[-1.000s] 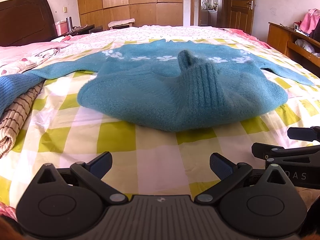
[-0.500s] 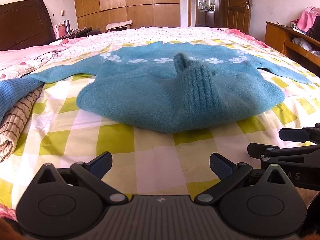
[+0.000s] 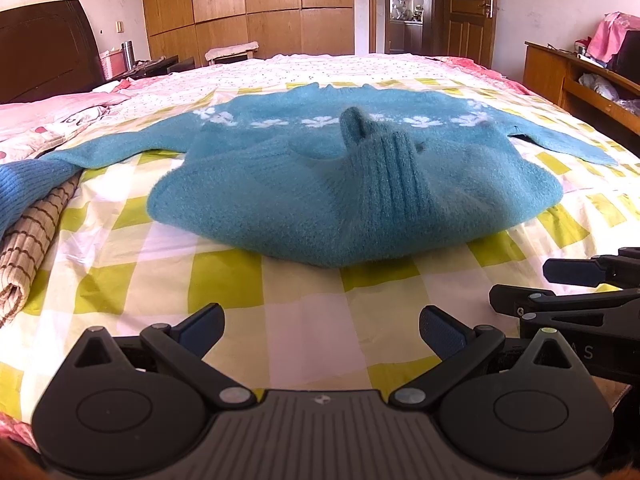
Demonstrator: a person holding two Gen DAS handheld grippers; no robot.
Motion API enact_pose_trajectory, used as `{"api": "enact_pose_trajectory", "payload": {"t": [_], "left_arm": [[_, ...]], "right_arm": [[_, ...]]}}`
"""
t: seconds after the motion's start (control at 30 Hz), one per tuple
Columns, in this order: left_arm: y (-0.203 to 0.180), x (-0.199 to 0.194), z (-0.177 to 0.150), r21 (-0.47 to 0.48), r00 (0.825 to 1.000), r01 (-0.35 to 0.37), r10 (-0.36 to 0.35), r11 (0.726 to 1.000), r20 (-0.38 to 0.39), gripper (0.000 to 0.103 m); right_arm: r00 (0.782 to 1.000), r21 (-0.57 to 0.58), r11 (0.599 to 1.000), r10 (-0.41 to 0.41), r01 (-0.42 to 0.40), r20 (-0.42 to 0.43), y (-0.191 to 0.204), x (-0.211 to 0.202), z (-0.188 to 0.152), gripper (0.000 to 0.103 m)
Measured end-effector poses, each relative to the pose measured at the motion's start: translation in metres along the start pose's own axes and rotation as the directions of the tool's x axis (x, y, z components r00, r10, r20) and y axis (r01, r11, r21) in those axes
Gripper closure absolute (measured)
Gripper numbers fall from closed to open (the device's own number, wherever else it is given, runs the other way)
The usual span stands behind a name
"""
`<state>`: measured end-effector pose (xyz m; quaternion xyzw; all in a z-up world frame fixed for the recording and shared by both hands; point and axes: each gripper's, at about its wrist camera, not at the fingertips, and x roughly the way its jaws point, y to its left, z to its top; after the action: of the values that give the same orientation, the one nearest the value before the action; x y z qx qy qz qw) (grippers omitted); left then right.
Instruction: Fold small clothes
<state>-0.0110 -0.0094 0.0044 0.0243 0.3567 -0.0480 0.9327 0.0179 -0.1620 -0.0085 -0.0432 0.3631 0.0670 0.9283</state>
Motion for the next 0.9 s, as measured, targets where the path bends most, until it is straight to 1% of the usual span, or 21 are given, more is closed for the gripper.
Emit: {"api": "enact_pose_trajectory", "payload": {"t": [0.2, 0.47, 0.7, 0.9], "left_arm": [[0.001, -0.001, 0.001, -0.008, 1.0, 0.019, -0.019, 1.0, 0.011, 0.0], [0.002, -0.003, 0.004, -0.009, 1.0, 0.025, -0.025, 1.0, 0.017, 0.0], [0.003, -0.002, 0.004, -0.018, 0.999, 0.033, -0.033, 0.999, 0.013, 0.0], [0.005, -0.003, 0.012, 0.007, 0.999, 0.041, -0.041, 0.999, 0.031, 0.0]], "right_arm": [[1.0, -0.001, 1.0, 0.007, -0.007, -0.006, 0.001, 0.001, -0.001, 0.056], [1.0, -0.011, 1.0, 0.007, -0.007, 0.016, 0.001, -0.003, 0.0, 0.057], [1.0, -0.01, 1.0, 0.008, -0.008, 0.015, 0.001, -0.002, 0.001, 0.057], [0.999, 0.021, 0.999, 0.033, -0.033, 0.022, -0.003, -0.003, 0.007, 0.057]]}}
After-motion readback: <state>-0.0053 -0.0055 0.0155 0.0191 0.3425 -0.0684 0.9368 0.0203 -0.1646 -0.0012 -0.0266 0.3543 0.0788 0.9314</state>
